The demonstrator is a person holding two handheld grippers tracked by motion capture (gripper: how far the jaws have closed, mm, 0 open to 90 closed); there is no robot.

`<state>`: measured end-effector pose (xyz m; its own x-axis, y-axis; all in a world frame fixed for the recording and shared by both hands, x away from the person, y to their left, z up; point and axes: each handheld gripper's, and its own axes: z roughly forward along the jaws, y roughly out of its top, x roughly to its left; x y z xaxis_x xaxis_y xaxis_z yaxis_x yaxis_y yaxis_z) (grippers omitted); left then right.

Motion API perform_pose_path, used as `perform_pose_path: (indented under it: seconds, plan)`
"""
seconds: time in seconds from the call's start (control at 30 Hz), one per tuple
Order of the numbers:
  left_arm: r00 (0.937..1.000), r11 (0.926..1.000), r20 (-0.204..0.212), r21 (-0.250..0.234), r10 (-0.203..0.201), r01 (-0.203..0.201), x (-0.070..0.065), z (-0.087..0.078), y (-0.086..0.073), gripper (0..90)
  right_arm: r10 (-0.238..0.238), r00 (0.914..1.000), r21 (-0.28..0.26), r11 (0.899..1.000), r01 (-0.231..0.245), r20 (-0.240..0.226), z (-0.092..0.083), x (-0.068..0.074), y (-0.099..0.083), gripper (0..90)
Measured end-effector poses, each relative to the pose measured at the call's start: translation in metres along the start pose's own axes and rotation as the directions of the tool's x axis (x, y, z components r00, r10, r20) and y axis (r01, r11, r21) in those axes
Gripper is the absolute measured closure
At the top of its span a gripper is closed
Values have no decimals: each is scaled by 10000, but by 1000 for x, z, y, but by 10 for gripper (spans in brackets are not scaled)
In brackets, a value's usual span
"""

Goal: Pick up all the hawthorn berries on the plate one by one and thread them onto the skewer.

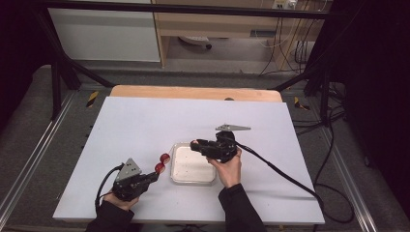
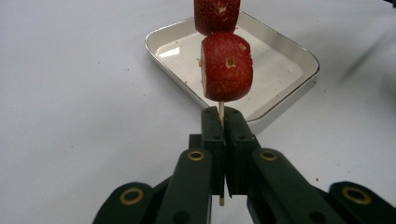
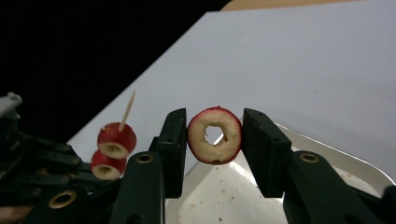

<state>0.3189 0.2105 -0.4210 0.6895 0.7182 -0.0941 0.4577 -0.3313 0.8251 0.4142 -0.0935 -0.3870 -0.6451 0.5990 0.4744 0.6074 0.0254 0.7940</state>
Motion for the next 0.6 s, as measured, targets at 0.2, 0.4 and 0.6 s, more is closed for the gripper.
perform_pose_path:
  seconds: [0.2,0.4,0.6]
  plan:
    - [9995,9995,-82,45,-298,298,-5,5,1,882,560,9980,-1496,9869,-600,-309,2,5,-11,616]
    - [9982,9983,-126,-70,-580,579,-10,9,2,882,913,9943,-2824,9537,-1031,-548,6,11,-15,616]
    - [9951,9950,-204,-262,-964,959,-17,13,5,882,1389,9865,-3651,9169,-1612,-866,10,12,-17,617]
